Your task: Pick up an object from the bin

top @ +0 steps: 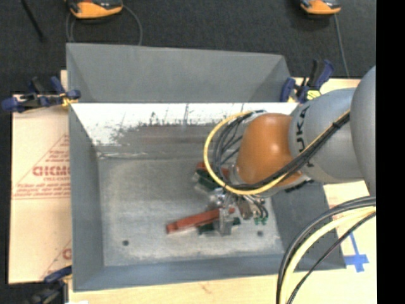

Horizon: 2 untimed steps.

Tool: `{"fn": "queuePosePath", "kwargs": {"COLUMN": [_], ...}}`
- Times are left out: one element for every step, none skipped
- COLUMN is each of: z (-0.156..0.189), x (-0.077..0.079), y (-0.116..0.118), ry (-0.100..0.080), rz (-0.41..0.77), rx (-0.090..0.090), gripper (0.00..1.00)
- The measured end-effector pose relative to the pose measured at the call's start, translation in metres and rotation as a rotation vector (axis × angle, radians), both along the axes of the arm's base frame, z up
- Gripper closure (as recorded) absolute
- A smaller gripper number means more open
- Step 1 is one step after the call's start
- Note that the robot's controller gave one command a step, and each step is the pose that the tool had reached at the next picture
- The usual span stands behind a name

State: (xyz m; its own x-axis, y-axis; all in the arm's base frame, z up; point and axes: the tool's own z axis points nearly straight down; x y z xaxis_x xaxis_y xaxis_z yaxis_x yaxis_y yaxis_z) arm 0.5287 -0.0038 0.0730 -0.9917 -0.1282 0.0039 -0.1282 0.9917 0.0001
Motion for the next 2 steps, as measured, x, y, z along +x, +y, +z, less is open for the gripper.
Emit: {"fn": "queuePosePath", "kwargs": {"z": [0.1578, 0.1531], "x": [-0.0213, -0.022], "y": [0.0147, 0.0146], "ry": [-0.015, -0.007], "rz": [0.123, 0.121], "rx": [0.0, 0.001], "gripper": [1.0, 0.0]}}
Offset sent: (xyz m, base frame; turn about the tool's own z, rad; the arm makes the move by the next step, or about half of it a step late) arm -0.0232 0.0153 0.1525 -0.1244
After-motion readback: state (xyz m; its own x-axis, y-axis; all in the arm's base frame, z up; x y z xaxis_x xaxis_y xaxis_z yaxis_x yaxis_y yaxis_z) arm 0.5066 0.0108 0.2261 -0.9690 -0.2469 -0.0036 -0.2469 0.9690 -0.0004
